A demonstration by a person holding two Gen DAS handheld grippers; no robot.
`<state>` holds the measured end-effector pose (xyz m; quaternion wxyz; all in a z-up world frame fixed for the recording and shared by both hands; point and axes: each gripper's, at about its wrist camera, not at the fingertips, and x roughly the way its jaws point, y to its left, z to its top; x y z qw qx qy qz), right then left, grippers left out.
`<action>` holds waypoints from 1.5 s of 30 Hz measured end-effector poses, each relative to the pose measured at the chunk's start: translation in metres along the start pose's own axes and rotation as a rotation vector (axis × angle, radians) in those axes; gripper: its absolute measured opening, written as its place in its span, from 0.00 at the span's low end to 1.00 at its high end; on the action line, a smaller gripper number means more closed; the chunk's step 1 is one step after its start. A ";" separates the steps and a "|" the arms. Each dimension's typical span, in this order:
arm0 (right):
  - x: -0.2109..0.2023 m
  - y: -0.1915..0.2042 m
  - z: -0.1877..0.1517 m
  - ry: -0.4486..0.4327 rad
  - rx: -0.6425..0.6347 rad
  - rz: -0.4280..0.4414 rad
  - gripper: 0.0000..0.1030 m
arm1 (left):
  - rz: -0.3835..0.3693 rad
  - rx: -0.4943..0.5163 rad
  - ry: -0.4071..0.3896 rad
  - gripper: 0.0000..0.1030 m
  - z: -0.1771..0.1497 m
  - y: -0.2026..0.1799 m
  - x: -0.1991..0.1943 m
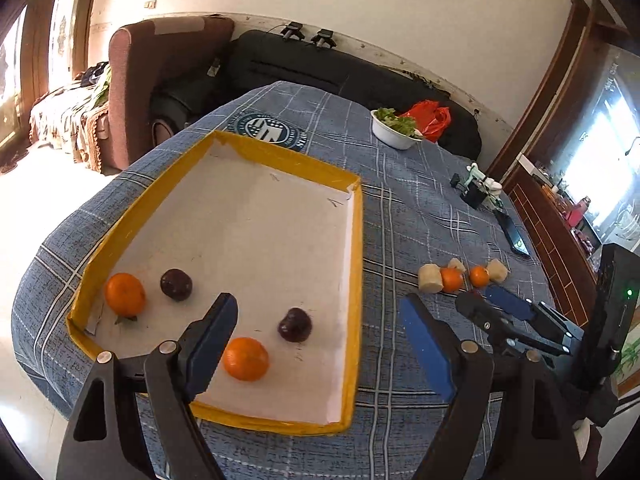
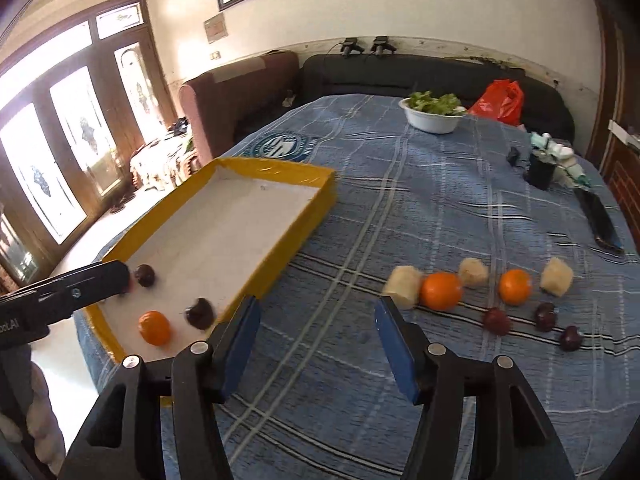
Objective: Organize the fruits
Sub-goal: 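Withdraw both tools from the tray back toward the fruit row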
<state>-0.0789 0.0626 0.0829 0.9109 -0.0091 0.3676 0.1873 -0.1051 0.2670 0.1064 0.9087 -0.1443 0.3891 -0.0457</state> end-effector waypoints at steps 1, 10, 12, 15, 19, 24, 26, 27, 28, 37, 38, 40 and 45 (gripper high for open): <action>-0.004 -0.008 0.000 -0.014 0.009 -0.030 0.68 | -0.012 0.011 0.007 0.80 -0.001 -0.008 0.002; -0.040 -0.081 -0.006 -0.098 0.068 -0.270 0.74 | -0.047 0.082 0.054 0.71 -0.012 -0.052 0.025; -0.041 -0.093 -0.007 -0.095 0.077 -0.325 0.73 | -0.044 0.091 0.051 0.71 -0.014 -0.058 0.027; -0.046 -0.107 -0.009 -0.103 0.088 -0.380 0.73 | -0.030 0.111 0.036 0.71 -0.017 -0.066 0.029; -0.051 -0.114 -0.012 -0.110 0.098 -0.452 0.73 | 0.051 0.167 -0.028 0.71 -0.020 -0.079 0.022; -0.059 -0.113 -0.014 -0.125 0.086 -0.512 0.73 | 0.119 0.218 -0.089 0.71 -0.023 -0.090 0.015; -0.060 -0.109 -0.015 -0.128 0.075 -0.536 0.73 | 0.136 0.237 -0.103 0.71 -0.025 -0.095 0.014; -0.062 -0.107 -0.015 -0.132 0.068 -0.541 0.73 | 0.143 0.245 -0.108 0.71 -0.026 -0.096 0.013; -0.063 -0.105 -0.015 -0.134 0.064 -0.544 0.73 | 0.148 0.254 -0.113 0.71 -0.027 -0.097 0.013; -0.067 -0.098 -0.013 -0.146 0.039 -0.549 0.73 | 0.154 0.256 -0.124 0.71 -0.028 -0.098 0.010; -0.066 -0.098 -0.014 -0.147 0.039 -0.548 0.73 | 0.154 0.255 -0.124 0.71 -0.028 -0.098 0.011; -0.065 -0.099 -0.014 -0.145 0.038 -0.549 0.73 | 0.154 0.249 -0.118 0.71 -0.029 -0.096 0.012; -0.060 -0.100 -0.016 -0.134 0.033 -0.551 0.73 | 0.156 0.239 -0.105 0.71 -0.029 -0.094 0.018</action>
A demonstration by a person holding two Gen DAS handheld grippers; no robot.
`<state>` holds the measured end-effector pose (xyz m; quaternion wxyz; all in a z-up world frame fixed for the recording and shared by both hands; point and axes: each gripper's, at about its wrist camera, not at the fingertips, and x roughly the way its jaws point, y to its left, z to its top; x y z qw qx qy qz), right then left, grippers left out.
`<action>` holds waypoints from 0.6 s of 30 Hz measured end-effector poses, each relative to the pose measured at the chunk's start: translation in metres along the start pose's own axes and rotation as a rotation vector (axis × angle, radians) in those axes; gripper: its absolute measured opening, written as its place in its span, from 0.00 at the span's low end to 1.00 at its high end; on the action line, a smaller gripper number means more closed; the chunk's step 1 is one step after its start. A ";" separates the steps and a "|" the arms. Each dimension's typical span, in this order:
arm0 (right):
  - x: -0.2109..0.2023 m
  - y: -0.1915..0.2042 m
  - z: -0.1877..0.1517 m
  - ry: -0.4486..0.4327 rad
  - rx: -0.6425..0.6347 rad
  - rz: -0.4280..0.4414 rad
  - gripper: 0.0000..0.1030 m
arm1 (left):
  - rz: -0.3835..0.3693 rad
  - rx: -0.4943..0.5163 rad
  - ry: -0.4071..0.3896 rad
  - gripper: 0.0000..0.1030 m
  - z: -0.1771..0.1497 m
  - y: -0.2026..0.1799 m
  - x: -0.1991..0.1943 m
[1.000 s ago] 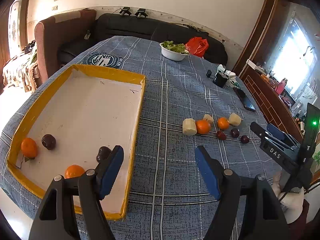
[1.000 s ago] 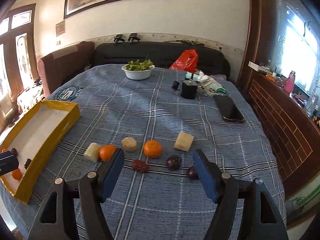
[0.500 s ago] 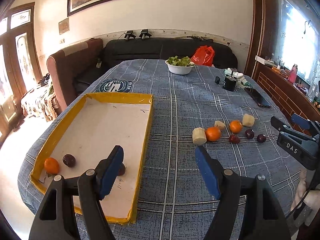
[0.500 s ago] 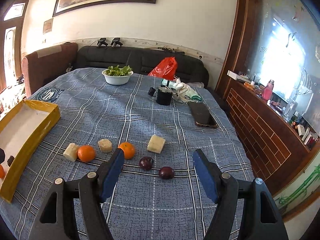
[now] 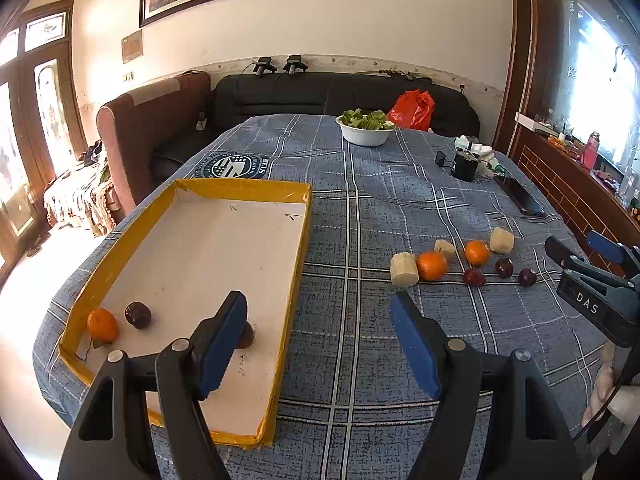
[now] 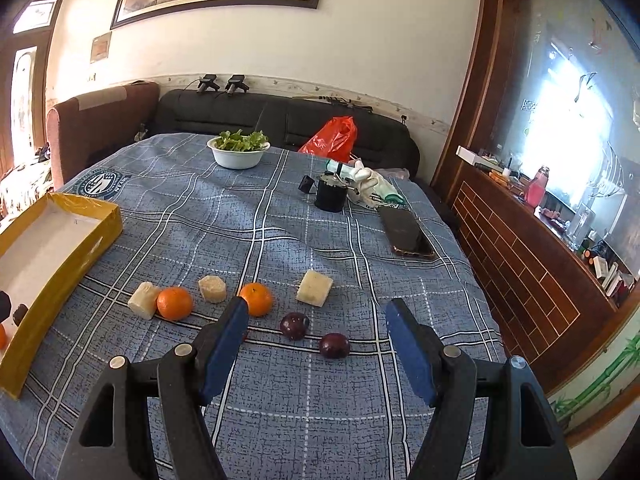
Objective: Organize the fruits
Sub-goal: 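Withdraw both tools from the tray back toward the fruit row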
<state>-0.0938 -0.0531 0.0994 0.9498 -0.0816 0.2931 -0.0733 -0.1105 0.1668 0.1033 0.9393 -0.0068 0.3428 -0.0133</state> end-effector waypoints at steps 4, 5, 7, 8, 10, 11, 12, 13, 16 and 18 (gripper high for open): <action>0.003 0.000 0.000 0.002 -0.001 -0.004 0.73 | -0.001 0.002 0.004 0.71 0.000 -0.001 0.003; 0.004 -0.001 -0.001 0.003 -0.001 -0.005 0.73 | -0.001 0.002 0.006 0.71 0.000 -0.001 0.004; 0.006 -0.001 -0.002 0.006 -0.001 -0.005 0.73 | -0.001 0.002 0.009 0.71 0.000 -0.001 0.005; 0.007 -0.001 -0.002 0.007 -0.002 -0.005 0.73 | 0.000 0.003 0.011 0.71 0.000 -0.001 0.006; 0.009 -0.002 -0.002 0.012 -0.002 -0.005 0.73 | 0.000 0.003 0.016 0.71 -0.001 -0.001 0.008; 0.011 -0.002 -0.002 0.014 -0.001 -0.006 0.73 | 0.000 0.002 0.018 0.71 -0.001 -0.002 0.009; 0.011 -0.003 -0.002 0.016 0.000 -0.005 0.73 | 0.001 0.003 0.020 0.71 -0.001 -0.002 0.010; 0.013 -0.003 -0.003 0.018 -0.001 -0.006 0.73 | 0.001 0.004 0.022 0.71 -0.002 -0.002 0.011; 0.016 -0.002 -0.004 0.023 -0.004 -0.005 0.73 | -0.002 0.002 0.030 0.71 -0.002 -0.003 0.015; 0.018 -0.003 -0.005 0.026 -0.006 -0.002 0.73 | -0.010 -0.003 0.038 0.71 -0.001 -0.003 0.019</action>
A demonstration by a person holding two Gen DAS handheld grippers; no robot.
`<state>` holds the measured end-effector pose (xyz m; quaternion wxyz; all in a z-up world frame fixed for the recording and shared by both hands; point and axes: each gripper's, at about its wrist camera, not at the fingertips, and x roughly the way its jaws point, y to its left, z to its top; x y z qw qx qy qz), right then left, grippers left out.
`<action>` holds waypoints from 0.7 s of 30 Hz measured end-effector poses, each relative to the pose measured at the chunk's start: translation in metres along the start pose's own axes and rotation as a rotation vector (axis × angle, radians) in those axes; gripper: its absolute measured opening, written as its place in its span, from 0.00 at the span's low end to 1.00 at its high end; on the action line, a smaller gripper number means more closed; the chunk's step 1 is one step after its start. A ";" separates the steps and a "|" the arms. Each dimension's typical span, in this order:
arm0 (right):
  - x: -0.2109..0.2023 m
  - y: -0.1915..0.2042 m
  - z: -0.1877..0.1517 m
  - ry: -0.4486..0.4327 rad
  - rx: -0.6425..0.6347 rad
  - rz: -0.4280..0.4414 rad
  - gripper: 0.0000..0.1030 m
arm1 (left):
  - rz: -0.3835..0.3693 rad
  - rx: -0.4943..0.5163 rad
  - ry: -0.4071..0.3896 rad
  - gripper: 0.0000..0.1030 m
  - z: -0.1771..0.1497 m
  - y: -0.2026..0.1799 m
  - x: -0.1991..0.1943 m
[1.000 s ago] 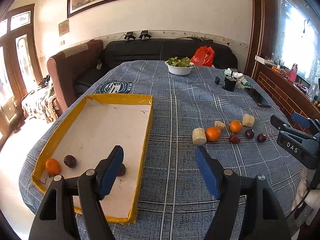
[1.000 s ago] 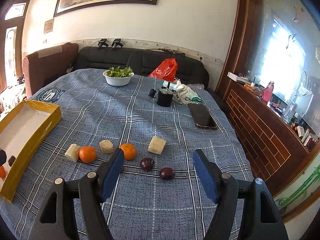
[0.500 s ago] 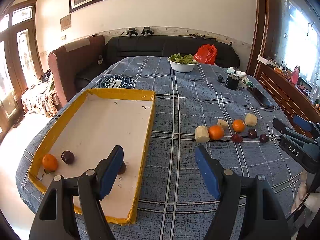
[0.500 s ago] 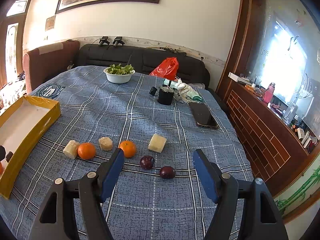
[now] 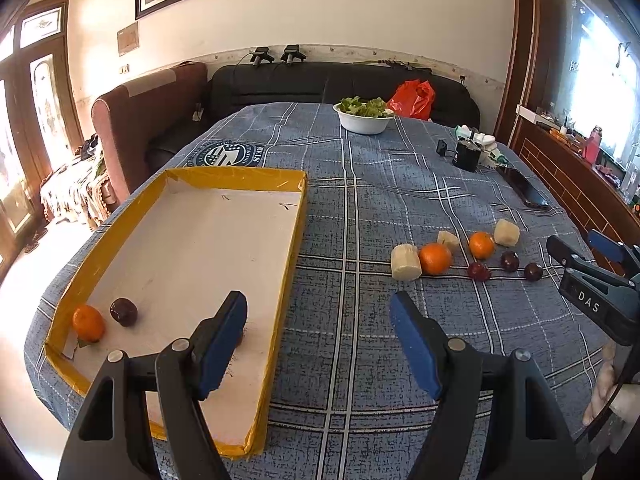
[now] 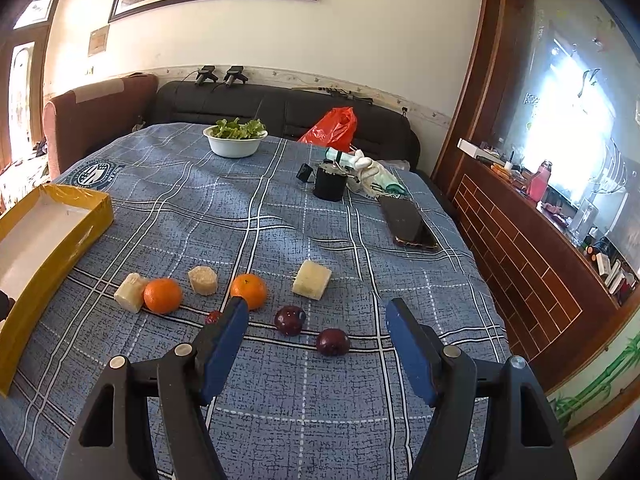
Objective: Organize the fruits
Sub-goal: 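Withdraw both tools from the tray back toward the fruit row, then grasp the pale yam chunk with the left gripper while the right grasps a red date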
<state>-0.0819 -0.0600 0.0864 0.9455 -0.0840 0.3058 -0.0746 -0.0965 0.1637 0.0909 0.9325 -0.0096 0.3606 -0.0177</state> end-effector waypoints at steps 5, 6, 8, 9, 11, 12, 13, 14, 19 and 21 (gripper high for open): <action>0.016 -0.041 0.006 0.032 0.156 0.247 0.73 | -0.044 -0.020 0.020 0.71 0.008 0.000 0.008; 0.021 -0.051 0.005 0.037 0.199 0.303 0.68 | -0.052 -0.014 0.019 0.71 0.010 -0.001 0.010; 0.037 -0.071 0.002 0.075 0.287 0.402 0.52 | -0.085 0.001 0.023 0.71 0.012 -0.006 0.014; 0.046 -0.076 0.000 0.099 0.313 0.430 0.48 | -0.099 0.007 0.028 0.71 0.013 -0.009 0.016; 0.062 -0.081 -0.004 0.140 0.347 0.465 0.47 | -0.137 0.023 0.035 0.65 0.015 -0.018 0.021; 0.068 -0.080 -0.006 0.158 0.351 0.481 0.46 | -0.145 0.036 0.040 0.65 0.017 -0.023 0.024; 0.074 -0.078 -0.006 0.176 0.348 0.490 0.46 | -0.145 0.049 0.043 0.65 0.019 -0.028 0.028; 0.081 -0.073 -0.007 0.194 0.340 0.484 0.46 | -0.145 0.061 0.042 0.64 0.021 -0.032 0.032; 0.086 -0.051 -0.006 0.201 0.287 0.524 0.46 | -0.152 0.090 0.082 0.64 0.028 -0.046 0.060; 0.085 -0.031 -0.005 0.202 0.218 0.560 0.46 | -0.144 0.099 0.107 0.64 0.028 -0.049 0.073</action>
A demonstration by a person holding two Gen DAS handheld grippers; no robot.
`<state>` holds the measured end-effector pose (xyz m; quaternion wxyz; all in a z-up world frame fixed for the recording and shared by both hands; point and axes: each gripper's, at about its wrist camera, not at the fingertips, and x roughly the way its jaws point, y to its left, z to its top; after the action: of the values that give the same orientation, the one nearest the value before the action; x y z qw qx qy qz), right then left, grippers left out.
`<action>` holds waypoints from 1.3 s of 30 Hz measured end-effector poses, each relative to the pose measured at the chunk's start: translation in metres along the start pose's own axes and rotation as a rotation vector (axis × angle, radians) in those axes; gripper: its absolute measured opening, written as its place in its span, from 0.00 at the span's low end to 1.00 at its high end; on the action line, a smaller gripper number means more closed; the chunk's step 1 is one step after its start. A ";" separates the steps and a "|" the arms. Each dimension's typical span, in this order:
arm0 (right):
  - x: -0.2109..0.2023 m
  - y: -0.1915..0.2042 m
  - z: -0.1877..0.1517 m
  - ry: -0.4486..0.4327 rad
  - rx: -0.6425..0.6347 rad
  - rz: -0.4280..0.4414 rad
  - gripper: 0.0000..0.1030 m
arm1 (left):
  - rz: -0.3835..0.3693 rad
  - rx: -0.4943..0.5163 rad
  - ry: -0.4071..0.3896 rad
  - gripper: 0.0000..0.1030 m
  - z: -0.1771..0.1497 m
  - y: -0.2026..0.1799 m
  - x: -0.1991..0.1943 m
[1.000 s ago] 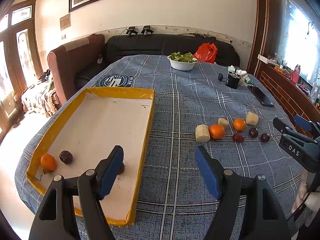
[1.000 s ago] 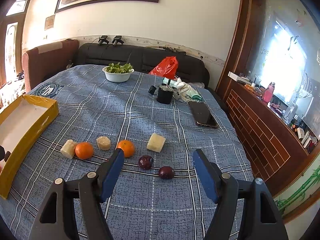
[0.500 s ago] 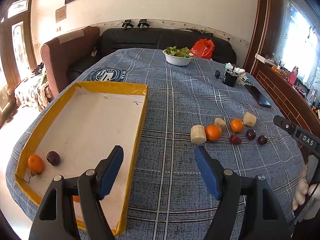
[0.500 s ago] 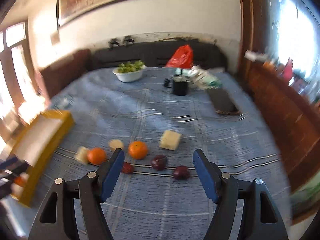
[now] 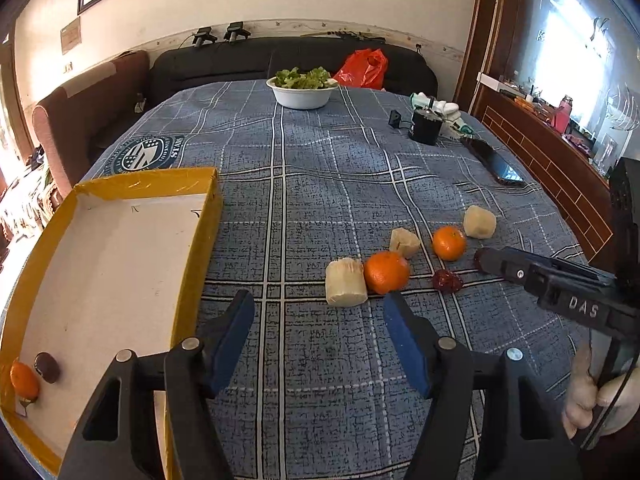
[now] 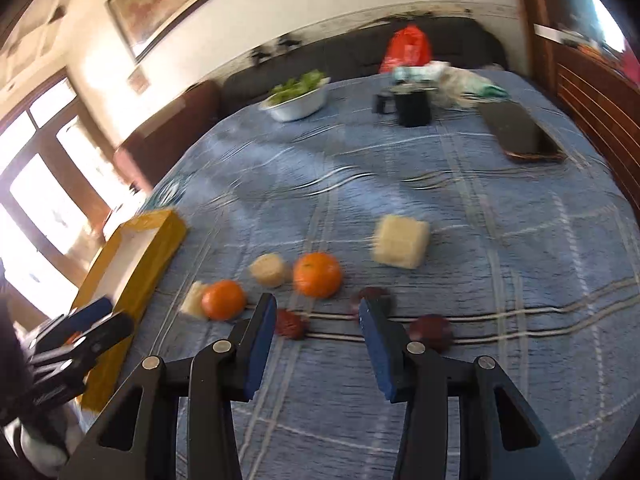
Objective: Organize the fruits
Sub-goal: 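Grasp the pale yam chunk with the left gripper while the right grasps a red date, then carry the yam chunk and red date into the tray and release both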
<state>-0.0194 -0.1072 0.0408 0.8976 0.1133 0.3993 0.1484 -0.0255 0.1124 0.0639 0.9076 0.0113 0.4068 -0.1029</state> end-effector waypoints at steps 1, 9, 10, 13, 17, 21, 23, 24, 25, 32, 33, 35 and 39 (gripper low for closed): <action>0.007 0.008 -0.001 0.016 -0.033 -0.011 0.46 | 0.006 0.005 0.014 0.64 0.000 -0.001 0.007; 0.057 0.028 -0.010 0.106 -0.140 -0.050 0.30 | -0.005 0.026 0.102 0.64 0.007 -0.007 0.050; 0.056 0.028 -0.011 0.104 -0.144 -0.055 0.30 | -0.006 0.029 0.108 0.64 0.008 -0.008 0.053; 0.053 0.024 -0.013 0.098 -0.121 -0.035 0.30 | -0.023 0.038 0.123 0.56 0.009 -0.010 0.062; 0.053 0.021 -0.011 0.091 -0.103 -0.019 0.30 | -0.049 0.042 0.145 0.43 0.010 -0.010 0.069; 0.049 0.019 -0.010 0.082 -0.085 -0.005 0.30 | -0.046 0.031 0.149 0.43 0.012 -0.009 0.073; 0.049 0.020 -0.010 0.081 -0.083 -0.002 0.30 | -0.044 0.023 0.149 0.43 0.012 -0.009 0.077; 0.049 0.021 -0.010 0.081 -0.083 -0.001 0.30 | -0.040 0.030 0.145 0.43 0.013 -0.011 0.078; 0.048 0.021 -0.011 0.080 -0.085 -0.001 0.30 | -0.029 0.046 0.139 0.43 0.013 -0.014 0.079; 0.042 0.022 -0.012 0.046 -0.084 -0.004 0.30 | -0.030 0.058 0.107 0.28 0.008 -0.019 0.072; 0.040 0.022 -0.011 0.041 -0.084 -0.002 0.30 | -0.029 0.041 0.099 0.28 0.008 -0.017 0.068; 0.036 0.024 -0.011 0.020 -0.086 0.005 0.30 | -0.052 -0.009 0.076 0.28 0.009 -0.006 0.053; 0.029 0.030 -0.009 -0.003 -0.088 0.013 0.30 | -0.068 -0.082 0.010 0.28 0.012 0.020 0.013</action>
<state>-0.0130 -0.0679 0.0248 0.9014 0.0766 0.3902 0.1714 -0.0042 0.1285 0.0609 0.9012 -0.0393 0.4154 -0.1170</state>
